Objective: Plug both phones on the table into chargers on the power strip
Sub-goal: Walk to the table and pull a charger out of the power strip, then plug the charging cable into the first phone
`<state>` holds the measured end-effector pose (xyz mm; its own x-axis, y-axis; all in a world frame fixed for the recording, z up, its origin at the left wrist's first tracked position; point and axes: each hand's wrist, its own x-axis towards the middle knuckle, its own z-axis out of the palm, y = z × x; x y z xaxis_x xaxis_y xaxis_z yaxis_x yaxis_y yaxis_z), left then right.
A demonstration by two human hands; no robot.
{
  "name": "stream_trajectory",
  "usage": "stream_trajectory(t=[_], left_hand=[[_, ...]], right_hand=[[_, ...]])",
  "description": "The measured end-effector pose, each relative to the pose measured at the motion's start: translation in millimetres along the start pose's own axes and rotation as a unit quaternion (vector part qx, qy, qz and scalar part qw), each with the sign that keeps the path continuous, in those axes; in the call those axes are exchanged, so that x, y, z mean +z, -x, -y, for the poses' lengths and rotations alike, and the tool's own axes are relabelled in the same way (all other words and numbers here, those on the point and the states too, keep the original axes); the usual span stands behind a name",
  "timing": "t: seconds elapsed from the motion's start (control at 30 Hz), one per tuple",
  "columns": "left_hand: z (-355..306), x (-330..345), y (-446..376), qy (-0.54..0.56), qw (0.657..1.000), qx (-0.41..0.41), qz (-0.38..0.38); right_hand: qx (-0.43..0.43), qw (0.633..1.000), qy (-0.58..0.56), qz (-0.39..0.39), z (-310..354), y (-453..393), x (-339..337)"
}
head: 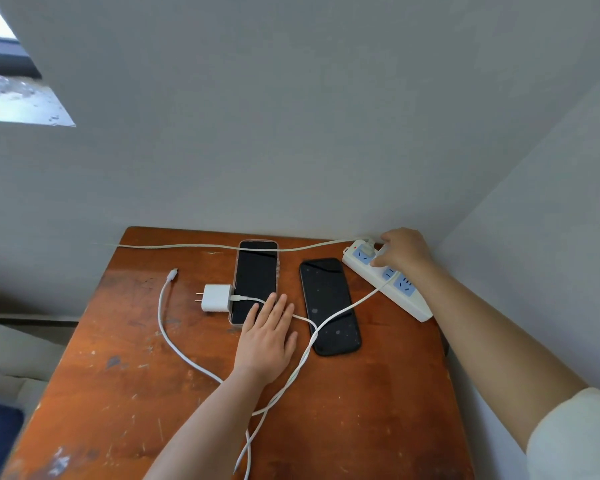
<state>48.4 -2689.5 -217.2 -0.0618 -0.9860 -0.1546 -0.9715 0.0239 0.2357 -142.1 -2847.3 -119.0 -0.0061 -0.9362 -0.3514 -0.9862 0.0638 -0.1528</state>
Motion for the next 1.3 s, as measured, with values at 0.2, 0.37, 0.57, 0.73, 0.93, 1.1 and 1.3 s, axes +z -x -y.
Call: stream_trajectory(t=[0.2,0.37,0.57,0.73,0.93,1.1,1.3], left_hand=[[0.0,0.0,0.6,-0.002,1.0,-0.001,0.004],[1.4,1.6,1.7,0.013,1.0,0.002,-0.007],[12.7,-11.9,12.2,0.115,0.992,0.034,-0.03],[65.7,-24.3,46.9,0.124,0.989,0.062,-0.05],[135.7,-10.4,113.2,0.095,0.993,0.056,-0.043],[160.3,-7.8,136.7,0.078,0.997,0.023,0.006],[157.8,-9.3,137.6,0.037,0.998,0.041,0.039]], right_hand=[[-0.046,0.996,-0.036,-0.068,-2.0,15.3,13.2],[-0.104,0.97,-0.118,-0.187,-15.4,57.9,43.4],[-0.096,0.976,-0.135,-0.142,-6.8,126.2,95.7],[-0.237,0.958,-0.105,-0.12,31.6,186.1,141.6],[-0.458,0.887,0.036,0.052,72.1,230.6,175.1],[-0.505,0.848,0.116,0.111,85.1,239.9,198.0],[-0.504,0.861,0.05,-0.043,99.6,244.5,203.0]])
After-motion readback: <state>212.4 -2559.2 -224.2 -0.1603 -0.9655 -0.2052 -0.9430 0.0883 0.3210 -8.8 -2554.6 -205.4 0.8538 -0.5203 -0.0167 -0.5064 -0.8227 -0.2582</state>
